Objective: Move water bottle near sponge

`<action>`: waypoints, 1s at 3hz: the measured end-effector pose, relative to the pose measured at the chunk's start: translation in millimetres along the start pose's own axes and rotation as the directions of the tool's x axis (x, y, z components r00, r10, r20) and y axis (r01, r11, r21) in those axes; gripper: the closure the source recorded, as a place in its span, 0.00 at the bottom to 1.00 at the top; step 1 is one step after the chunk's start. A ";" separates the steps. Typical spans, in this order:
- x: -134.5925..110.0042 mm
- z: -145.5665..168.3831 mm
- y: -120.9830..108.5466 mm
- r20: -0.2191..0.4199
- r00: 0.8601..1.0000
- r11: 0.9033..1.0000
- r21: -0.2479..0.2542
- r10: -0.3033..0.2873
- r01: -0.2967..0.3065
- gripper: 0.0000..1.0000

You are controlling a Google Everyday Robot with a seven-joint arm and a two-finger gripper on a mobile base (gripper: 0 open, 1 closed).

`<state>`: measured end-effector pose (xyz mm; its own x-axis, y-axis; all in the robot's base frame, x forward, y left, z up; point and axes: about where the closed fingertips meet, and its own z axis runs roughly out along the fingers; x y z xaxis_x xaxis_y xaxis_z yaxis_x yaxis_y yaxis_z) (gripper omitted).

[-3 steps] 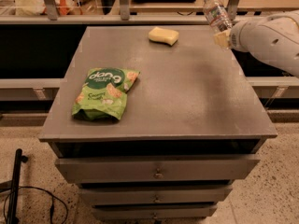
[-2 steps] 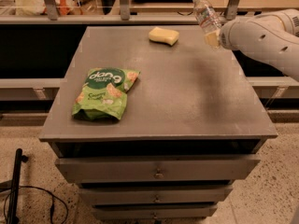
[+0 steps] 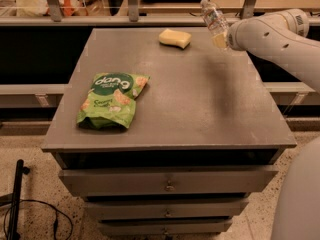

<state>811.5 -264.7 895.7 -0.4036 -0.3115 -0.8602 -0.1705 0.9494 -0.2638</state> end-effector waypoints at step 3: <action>10.9 23.1 7.2 -0.066 0.998 0.999 -0.050 -0.008 0.004 1.00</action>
Offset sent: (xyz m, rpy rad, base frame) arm 0.0241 0.0006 -0.0209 0.0086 0.0875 0.0362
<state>826.6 -260.3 874.3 -0.4603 -0.3208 -0.8277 -0.2172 0.9448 -0.2454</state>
